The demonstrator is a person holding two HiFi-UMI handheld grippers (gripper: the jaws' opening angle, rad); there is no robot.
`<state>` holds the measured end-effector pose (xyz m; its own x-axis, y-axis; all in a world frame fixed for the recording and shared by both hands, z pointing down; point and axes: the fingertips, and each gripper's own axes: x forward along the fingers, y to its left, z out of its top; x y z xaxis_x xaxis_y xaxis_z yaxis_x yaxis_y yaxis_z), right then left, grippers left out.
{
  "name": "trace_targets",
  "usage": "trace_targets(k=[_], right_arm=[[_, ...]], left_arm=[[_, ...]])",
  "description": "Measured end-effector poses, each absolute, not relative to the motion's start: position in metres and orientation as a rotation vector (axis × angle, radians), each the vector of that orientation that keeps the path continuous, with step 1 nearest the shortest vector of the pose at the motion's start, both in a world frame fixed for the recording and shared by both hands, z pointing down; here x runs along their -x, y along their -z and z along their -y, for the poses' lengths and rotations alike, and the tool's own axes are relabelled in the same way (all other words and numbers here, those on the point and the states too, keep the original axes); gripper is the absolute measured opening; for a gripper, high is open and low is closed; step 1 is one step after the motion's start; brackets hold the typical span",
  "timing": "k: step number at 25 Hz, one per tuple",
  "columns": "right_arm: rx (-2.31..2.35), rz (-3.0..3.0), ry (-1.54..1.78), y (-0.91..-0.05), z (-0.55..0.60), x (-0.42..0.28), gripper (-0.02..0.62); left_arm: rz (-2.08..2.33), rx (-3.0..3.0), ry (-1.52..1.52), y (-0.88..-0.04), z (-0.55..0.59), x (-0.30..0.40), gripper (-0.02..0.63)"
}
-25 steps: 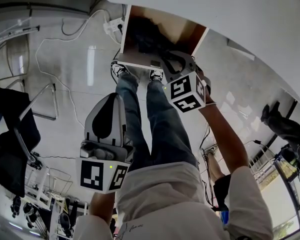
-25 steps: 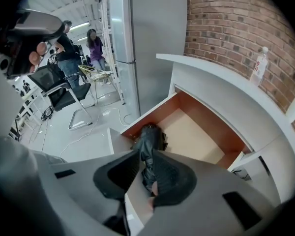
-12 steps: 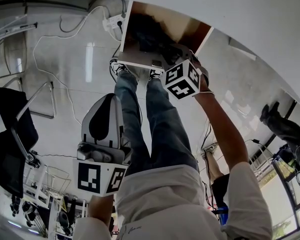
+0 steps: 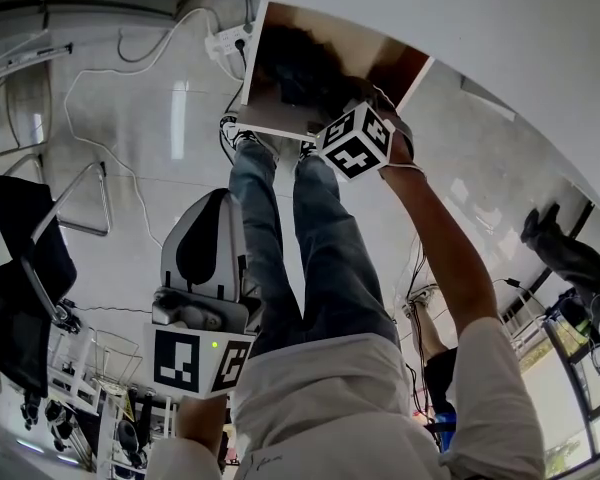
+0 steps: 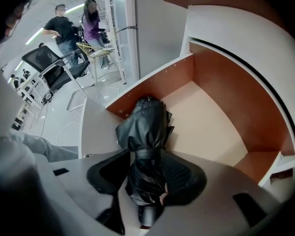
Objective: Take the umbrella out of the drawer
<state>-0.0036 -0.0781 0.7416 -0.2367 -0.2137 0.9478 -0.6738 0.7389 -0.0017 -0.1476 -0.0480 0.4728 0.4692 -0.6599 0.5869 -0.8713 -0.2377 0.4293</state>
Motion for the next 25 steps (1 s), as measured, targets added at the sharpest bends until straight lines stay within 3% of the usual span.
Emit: trace_targets(k=[14,25], right_arm=[[-0.628,1.711,-0.463,-0.782,0.085,0.001,0.281],[-0.597,1.660,-0.433,-0.805,0.083,0.000,0.293]], left_arm=[[1.260,-1.971,-0.376,-0.481,0.061,0.151,0.017],[1.255,-1.965,-0.386,-0.487,0.059,0.154,0.017]])
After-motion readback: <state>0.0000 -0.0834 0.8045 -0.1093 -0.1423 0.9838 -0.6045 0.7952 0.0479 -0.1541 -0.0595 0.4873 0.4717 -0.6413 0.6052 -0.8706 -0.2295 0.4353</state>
